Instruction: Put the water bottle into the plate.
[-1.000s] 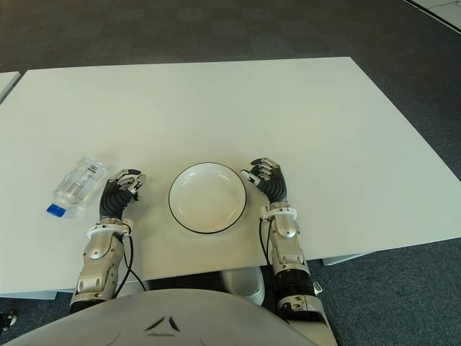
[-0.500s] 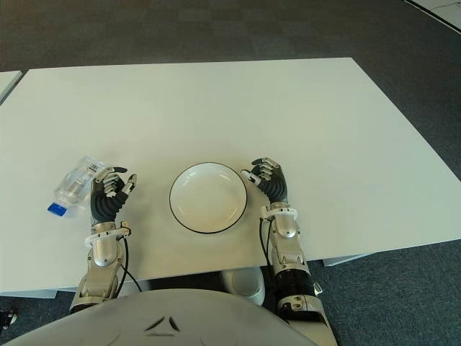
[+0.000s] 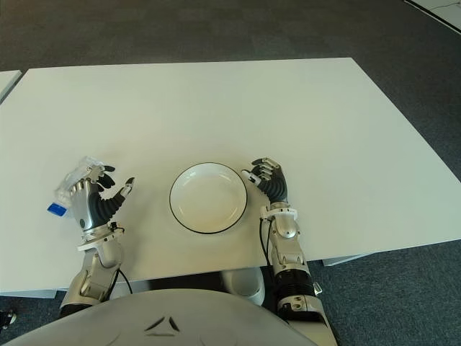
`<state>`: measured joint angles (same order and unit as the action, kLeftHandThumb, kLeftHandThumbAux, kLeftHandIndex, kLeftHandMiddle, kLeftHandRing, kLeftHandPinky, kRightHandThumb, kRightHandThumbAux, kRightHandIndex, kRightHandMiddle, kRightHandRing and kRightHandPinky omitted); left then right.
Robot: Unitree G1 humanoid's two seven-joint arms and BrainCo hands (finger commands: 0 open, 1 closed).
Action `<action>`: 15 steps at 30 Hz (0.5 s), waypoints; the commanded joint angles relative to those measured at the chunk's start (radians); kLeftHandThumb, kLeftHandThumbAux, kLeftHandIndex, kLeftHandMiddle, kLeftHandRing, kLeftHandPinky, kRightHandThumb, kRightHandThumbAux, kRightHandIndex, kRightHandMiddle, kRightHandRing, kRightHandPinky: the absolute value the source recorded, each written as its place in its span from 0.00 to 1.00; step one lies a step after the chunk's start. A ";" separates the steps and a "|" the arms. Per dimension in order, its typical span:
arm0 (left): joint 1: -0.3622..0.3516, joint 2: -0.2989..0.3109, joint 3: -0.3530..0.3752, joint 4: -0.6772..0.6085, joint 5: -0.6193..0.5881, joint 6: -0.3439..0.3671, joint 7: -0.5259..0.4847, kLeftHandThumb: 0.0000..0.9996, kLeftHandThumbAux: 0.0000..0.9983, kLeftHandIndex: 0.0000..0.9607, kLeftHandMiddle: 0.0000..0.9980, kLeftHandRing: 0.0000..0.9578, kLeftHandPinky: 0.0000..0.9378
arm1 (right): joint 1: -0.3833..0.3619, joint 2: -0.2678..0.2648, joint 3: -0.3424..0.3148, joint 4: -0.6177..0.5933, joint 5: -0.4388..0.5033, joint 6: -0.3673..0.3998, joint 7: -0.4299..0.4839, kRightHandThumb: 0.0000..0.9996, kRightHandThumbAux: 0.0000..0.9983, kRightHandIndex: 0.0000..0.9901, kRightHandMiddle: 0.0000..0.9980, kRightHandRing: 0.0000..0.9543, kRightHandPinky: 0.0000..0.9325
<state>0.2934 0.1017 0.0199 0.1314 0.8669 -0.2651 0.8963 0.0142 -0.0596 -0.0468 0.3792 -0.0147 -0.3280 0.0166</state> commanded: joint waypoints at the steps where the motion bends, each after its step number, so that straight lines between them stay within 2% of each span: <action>1: 0.016 -0.021 -0.004 -0.068 0.053 0.095 0.073 0.76 0.70 0.45 0.40 0.43 0.47 | 0.019 0.005 0.004 0.019 0.001 0.022 0.004 0.71 0.73 0.44 0.62 0.67 0.71; 2: 0.018 -0.023 -0.004 -0.081 0.055 0.111 0.080 0.73 0.71 0.44 0.34 0.36 0.41 | 0.020 0.005 0.004 0.019 0.001 0.022 0.004 0.71 0.73 0.44 0.62 0.67 0.71; 4: 0.013 -0.023 -0.001 -0.095 0.060 0.140 0.096 0.71 0.71 0.43 0.28 0.30 0.34 | 0.018 0.006 0.005 0.020 -0.001 0.023 0.001 0.71 0.73 0.44 0.62 0.67 0.71; 5: 0.010 -0.024 0.000 -0.099 0.063 0.154 0.106 0.58 0.70 0.32 0.24 0.25 0.28 | 0.017 0.006 0.005 0.020 -0.002 0.023 0.000 0.71 0.73 0.44 0.62 0.67 0.71; 6: 0.006 -0.025 0.001 -0.101 0.069 0.169 0.119 0.49 0.69 0.24 0.21 0.21 0.23 | 0.017 0.006 0.005 0.021 -0.003 0.023 -0.002 0.71 0.73 0.44 0.63 0.67 0.71; 8: 0.002 -0.024 -0.003 -0.103 0.072 0.187 0.134 0.42 0.67 0.17 0.18 0.18 0.18 | 0.017 0.006 0.005 0.021 -0.004 0.024 -0.003 0.71 0.73 0.44 0.63 0.67 0.71; 12: -0.026 -0.016 0.031 -0.079 0.069 0.266 0.162 0.40 0.58 0.07 0.08 0.07 0.06 | 0.015 0.007 0.006 0.024 -0.009 0.021 -0.009 0.71 0.73 0.44 0.63 0.67 0.71; 15: -0.036 -0.015 0.033 -0.060 0.063 0.322 0.150 0.45 0.47 0.02 0.02 0.02 0.02 | 0.013 0.007 0.008 0.027 -0.011 0.019 -0.011 0.71 0.73 0.44 0.63 0.67 0.70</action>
<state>0.2736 0.0831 0.0423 0.0467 0.9254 0.0019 1.0442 0.0138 -0.0586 -0.0444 0.3805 -0.0183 -0.3280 0.0098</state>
